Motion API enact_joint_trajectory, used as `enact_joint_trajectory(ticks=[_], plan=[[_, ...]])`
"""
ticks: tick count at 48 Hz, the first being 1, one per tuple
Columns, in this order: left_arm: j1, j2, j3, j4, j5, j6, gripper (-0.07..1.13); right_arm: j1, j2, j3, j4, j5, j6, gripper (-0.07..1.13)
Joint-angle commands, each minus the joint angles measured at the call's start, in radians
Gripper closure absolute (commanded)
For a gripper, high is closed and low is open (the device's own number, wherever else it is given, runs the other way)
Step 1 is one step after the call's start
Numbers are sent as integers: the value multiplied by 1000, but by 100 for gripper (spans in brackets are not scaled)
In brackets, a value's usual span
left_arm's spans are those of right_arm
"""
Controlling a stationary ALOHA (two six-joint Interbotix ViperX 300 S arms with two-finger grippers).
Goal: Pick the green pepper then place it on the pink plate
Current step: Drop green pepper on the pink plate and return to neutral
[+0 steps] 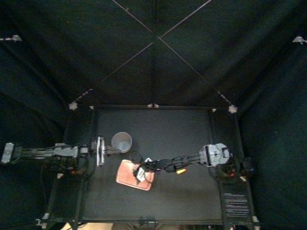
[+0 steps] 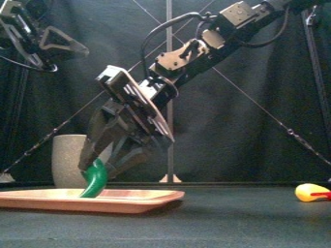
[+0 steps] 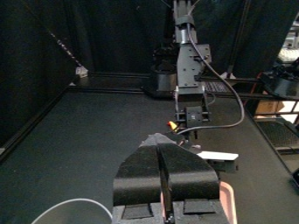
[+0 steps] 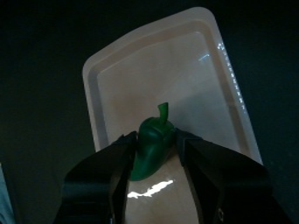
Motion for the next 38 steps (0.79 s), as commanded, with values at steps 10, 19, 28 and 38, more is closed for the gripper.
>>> enact_joint_trajectory(ticks=[10,19,28,38], plan=[[2,3,-12,0,-8,2,93,17,-26,-25,-55,-2,3,14],[3,3,-12,0,-8,0,92,12,-44,-25,-43,9,2,13],[2,3,-8,0,-8,0,93,11,-129,14,-87,8,2,13],[2,3,-8,0,-9,2,93,-2,-241,103,-146,-80,-8,13]])
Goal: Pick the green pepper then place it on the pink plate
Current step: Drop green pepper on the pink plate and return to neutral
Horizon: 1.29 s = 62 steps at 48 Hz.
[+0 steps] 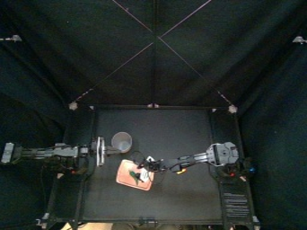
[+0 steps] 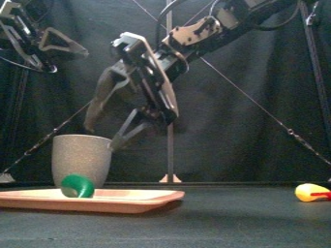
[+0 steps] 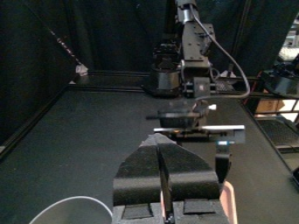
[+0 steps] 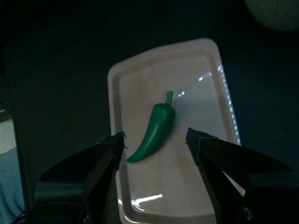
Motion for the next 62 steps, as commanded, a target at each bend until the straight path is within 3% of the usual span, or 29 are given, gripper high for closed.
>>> enact_joint_trajectory(ticks=[1,12,35,44,62], plan=[[0,2,-15,0,-9,2,93,-11,-104,32,-35,-69,-9,13],[0,2,-12,2,-11,3,93,-21,-235,195,-201,-267,0,13],[48,2,20,2,-11,2,93,-114,-499,548,-334,-724,-17,12],[57,2,18,0,-11,2,93,-152,-584,646,-399,-796,-14,12],[57,2,20,0,-21,2,93,-164,-641,716,-387,-805,-9,12]])
